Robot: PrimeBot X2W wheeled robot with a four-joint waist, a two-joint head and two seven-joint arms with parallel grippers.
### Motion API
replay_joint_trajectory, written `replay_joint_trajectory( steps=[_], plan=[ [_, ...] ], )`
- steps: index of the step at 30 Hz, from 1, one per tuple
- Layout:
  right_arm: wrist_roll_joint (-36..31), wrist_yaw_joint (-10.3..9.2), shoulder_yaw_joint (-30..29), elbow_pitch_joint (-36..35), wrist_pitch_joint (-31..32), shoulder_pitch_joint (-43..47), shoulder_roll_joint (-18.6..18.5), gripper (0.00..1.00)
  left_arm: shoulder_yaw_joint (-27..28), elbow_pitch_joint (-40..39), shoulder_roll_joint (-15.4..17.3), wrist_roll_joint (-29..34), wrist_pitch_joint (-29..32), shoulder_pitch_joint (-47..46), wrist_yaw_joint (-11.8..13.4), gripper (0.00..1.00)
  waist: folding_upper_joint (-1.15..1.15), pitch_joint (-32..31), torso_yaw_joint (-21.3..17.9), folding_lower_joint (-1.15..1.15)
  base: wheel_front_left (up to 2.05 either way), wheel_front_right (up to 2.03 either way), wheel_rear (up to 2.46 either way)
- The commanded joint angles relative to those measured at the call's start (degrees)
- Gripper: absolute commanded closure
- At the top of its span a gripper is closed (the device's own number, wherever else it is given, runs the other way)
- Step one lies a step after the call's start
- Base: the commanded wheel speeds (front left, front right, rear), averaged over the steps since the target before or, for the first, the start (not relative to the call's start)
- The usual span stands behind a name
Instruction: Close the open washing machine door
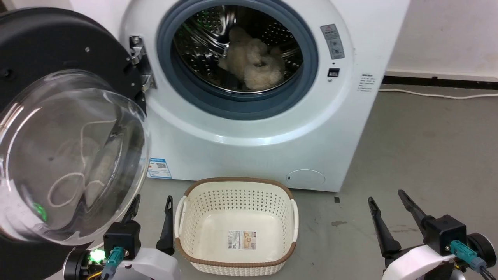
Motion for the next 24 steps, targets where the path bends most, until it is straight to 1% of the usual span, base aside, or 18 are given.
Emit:
replay_joint_trajectory(
  steps=[1,6,7,12,24],
  plan=[
    [0.3,0.01,-0.1,-0.1,-0.5,0.4,0.0,0.00,-0.1,-0.3,0.2,-0.1,-0.7,0.2,-0.1,0.00,0.00,-0.1,0.5,0.00,0.00,0.00,0.00],
    [0.6,0.01,0.3,0.0,-1.1,0.7,0.0,0.00,-0.4,-0.3,0.4,-0.1,-1.3,0.3,-0.2,0.00,0.00,-0.4,2.2,0.00,0.00,0.00,0.00],
    [0.8,0.01,0.4,0.1,-1.5,0.9,0.0,0.00,-0.6,-0.3,0.5,-0.1,-1.7,0.4,-0.2,0.00,0.00,-0.6,3.5,0.00,0.00,0.00,0.00],
    [0.8,0.02,1.1,0.5,-2.1,1.2,0.1,0.00,-0.8,-0.3,0.7,-0.2,-2.3,0.7,-0.3,0.00,0.00,-0.9,5.8,0.00,0.00,0.00,0.00],
    [0.9,0.02,4.7,2.7,-3.8,-1.3,0.1,0.00,0.0,-2.1,0.8,-0.6,-3.9,2.0,0.9,0.00,0.00,-0.5,9.5,0.00,0.00,0.00,0.00]
  ],
)
